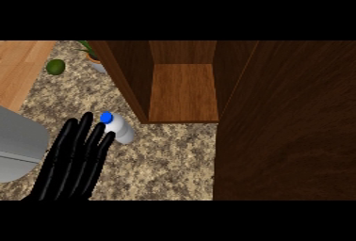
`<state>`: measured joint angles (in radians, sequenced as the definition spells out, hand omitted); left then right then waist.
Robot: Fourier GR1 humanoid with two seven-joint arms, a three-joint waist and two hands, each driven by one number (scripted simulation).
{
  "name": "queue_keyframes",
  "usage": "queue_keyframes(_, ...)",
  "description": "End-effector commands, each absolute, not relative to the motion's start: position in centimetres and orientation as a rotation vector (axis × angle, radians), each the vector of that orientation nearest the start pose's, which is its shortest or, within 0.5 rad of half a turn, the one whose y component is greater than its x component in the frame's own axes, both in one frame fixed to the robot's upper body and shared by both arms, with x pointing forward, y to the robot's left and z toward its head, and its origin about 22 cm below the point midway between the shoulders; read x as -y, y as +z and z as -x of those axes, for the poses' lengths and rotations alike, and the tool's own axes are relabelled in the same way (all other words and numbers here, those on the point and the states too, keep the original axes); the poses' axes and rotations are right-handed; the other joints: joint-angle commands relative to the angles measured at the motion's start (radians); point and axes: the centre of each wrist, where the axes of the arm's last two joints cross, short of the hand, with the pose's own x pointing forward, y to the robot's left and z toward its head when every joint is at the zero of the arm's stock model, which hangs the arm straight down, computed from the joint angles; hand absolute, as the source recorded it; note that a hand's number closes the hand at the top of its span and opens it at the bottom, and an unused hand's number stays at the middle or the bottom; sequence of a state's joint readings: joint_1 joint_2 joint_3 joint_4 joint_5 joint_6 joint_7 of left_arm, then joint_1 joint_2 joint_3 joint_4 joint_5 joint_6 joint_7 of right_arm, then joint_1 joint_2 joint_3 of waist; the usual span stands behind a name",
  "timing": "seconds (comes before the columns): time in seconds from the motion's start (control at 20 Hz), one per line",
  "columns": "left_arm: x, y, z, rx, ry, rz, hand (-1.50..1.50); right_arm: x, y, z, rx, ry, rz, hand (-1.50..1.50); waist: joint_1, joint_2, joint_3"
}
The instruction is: Pick up the bottled water, place it into the cabinet and close the cabinet
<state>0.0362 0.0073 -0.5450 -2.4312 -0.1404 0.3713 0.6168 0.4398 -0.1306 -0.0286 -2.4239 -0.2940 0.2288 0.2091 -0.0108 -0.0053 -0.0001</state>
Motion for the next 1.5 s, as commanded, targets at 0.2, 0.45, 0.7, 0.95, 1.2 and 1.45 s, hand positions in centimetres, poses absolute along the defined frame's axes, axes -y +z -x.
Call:
queue_keyframes(0.2,-16.9,17.9,-13.0,1.805,0.138,0.134,-1.50,26.6,16.7,-7.7,1.900,0.090,-0.268,-1.50,-0.006,-0.002,0.000)
queue_keyframes(0.45,-16.8,15.1,-13.7,1.732,0.136,0.083,-1.50,27.0,16.6,-8.1,1.895,0.097,-0.280,-1.50,0.000,0.000,-0.001)
queue_keyframes(0.7,-19.6,13.6,-14.9,1.679,0.123,0.029,-1.50,27.9,16.4,-7.2,1.889,0.121,-0.239,-1.50,-0.010,0.001,-0.001)
queue_keyframes(0.95,-21.5,10.3,-16.5,1.651,0.121,-0.023,-1.50,27.8,16.5,-7.1,1.898,0.116,-0.267,-1.50,-0.014,0.001,-0.003)
queue_keyframes(1.2,-24.0,7.5,-19.9,1.654,0.073,-0.053,-1.50,28.0,15.7,-7.1,1.892,0.132,-0.267,-1.50,-0.018,0.005,-0.002)
queue_keyframes(1.45,-23.6,3.5,-21.4,1.634,0.057,-0.062,-1.50,27.6,16.5,-6.7,1.909,0.127,-0.279,-1.50,-0.018,0.005,-0.003)
